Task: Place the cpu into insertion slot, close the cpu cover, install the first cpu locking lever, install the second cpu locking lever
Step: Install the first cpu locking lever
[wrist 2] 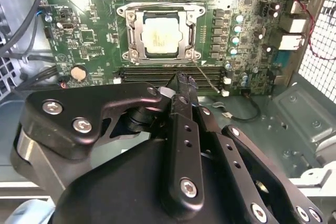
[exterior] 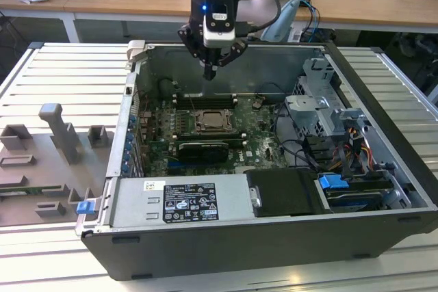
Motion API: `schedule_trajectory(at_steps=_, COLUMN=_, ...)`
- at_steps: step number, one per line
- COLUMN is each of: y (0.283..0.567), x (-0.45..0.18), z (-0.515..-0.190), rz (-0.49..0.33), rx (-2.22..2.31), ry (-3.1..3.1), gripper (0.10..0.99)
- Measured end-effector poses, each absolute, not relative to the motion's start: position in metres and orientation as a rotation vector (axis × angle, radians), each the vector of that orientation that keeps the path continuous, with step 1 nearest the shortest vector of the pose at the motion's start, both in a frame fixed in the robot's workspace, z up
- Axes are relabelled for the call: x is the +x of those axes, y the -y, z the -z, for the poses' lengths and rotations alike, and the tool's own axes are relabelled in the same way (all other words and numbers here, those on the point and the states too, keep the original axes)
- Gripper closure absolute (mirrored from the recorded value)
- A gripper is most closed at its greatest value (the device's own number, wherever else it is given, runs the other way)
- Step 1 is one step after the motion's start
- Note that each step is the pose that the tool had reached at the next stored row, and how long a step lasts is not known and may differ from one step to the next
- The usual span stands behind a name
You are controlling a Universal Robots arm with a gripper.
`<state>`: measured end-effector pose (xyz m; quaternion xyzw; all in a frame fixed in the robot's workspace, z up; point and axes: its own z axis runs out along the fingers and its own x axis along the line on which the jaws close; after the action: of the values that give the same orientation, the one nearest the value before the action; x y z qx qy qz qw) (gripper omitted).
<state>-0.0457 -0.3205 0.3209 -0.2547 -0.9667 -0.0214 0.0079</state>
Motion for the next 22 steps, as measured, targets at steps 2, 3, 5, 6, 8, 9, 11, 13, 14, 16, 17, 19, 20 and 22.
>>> schedule_trajectory(at_steps=2, y=0.3204, x=-0.0457, z=-0.3199, rz=0.067, rx=-0.785, ry=3.025, gripper=0.98)
schedule_trajectory(at_steps=3, y=0.3205, x=-0.0457, z=-0.3192, rz=0.067, rx=-0.777, ry=3.027, gripper=0.98)
schedule_trajectory(at_steps=5, y=0.3205, x=-0.0457, z=-0.3184, rz=0.067, rx=-0.765, ry=3.03, gripper=0.98)
schedule_trajectory(at_steps=6, y=0.3205, x=-0.0457, z=-0.3181, rz=0.067, rx=-0.76, ry=3.031, gripper=0.98)
schedule_trajectory(at_steps=8, y=0.3205, x=-0.0457, z=-0.3176, rz=0.066, rx=-0.751, ry=3.033, gripper=0.98)
schedule_trajectory(at_steps=9, y=0.3205, x=-0.0457, z=-0.3173, rz=0.066, rx=-0.747, ry=3.034, gripper=0.98)
schedule_trajectory(at_steps=11, y=0.3205, x=-0.0457, z=-0.3169, rz=0.066, rx=-0.74, ry=3.035, gripper=0.98)
schedule_trajectory(at_steps=13, y=0.3204, x=-0.0457, z=-0.3162, rz=0.067, rx=-0.732, ry=3.037, gripper=0.98)
schedule_trajectory(at_steps=14, y=0.3205, x=-0.0457, z=-0.316, rz=0.066, rx=-0.729, ry=3.038, gripper=0.98)
schedule_trajectory(at_steps=16, y=0.3205, x=-0.0458, z=-0.3153, rz=0.066, rx=-0.72, ry=3.04, gripper=0.98)
schedule_trajectory(at_steps=17, y=0.3205, x=-0.0461, z=-0.3152, rz=0.067, rx=-0.714, ry=3.041, gripper=0.98)
schedule_trajectory(at_steps=19, y=0.3205, x=-0.0469, z=-0.3148, rz=0.069, rx=-0.687, ry=3.047, gripper=0.98)
schedule_trajectory(at_steps=20, y=0.3205, x=-0.047, z=-0.3147, rz=0.069, rx=-0.682, ry=3.048, gripper=0.98)
schedule_trajectory(at_steps=22, y=0.3205, x=-0.0472, z=-0.3144, rz=0.069, rx=-0.668, ry=3.05, gripper=0.98)
